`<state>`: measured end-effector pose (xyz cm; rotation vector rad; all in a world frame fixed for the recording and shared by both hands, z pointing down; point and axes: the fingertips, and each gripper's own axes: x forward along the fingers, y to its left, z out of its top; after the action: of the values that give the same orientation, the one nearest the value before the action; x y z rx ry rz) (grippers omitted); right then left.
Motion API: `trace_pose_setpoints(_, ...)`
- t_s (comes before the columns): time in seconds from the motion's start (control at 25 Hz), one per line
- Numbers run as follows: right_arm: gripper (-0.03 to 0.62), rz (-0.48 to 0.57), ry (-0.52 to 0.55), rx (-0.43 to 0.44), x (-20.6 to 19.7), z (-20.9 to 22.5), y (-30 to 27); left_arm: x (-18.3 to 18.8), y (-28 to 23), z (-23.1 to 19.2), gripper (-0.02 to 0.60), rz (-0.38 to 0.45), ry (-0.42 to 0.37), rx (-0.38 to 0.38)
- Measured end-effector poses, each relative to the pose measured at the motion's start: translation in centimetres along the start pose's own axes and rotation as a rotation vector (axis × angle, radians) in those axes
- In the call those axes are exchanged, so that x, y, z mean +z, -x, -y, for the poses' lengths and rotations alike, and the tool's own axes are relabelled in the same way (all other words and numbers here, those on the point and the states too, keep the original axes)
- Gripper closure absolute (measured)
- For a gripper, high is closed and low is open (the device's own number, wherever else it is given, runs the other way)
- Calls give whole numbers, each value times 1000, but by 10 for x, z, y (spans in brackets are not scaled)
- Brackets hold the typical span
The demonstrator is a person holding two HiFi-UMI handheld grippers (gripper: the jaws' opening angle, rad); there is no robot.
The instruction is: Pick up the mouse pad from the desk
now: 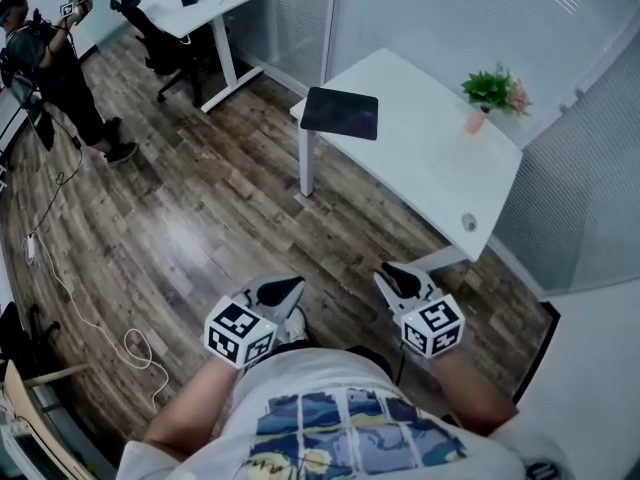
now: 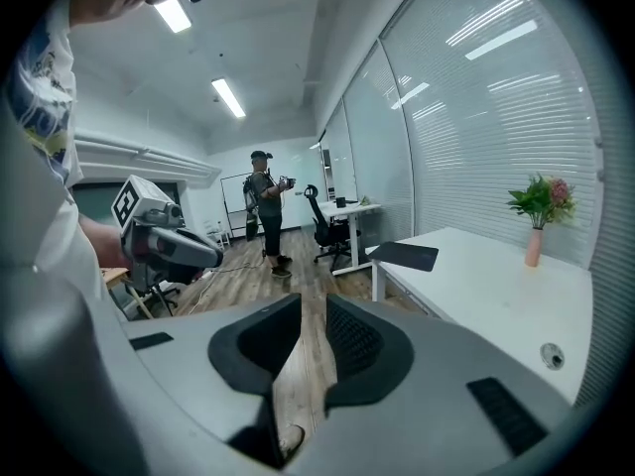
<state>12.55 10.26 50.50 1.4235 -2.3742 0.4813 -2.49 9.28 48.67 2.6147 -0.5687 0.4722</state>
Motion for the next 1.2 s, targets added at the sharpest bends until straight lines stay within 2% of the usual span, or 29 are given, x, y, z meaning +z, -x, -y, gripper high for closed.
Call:
trace_pose_setpoints(0.28, 515, -43, 9, -41, 27, 25, -66, 19, -6, -71, 580, -1, 14, -32)
trace_pose_setpoints(0.44, 516, -69, -1, -64, 37, 58, -95, 32, -17, -98, 580, 20, 40, -23)
trace_pose_setpoints(0.64, 516, -86, 25, -71, 49, 113, -141, 48, -33, -139, 580, 32, 46, 21)
trace_pose_setpoints(0.84, 511, -105, 29, -60, 69, 179, -190, 82, -60, -179, 580, 47, 54, 84)
trace_pose_setpoints(1.2, 499, -161, 74, -12, 94, 307, -275, 144, -129, -216, 580, 64, 84, 172)
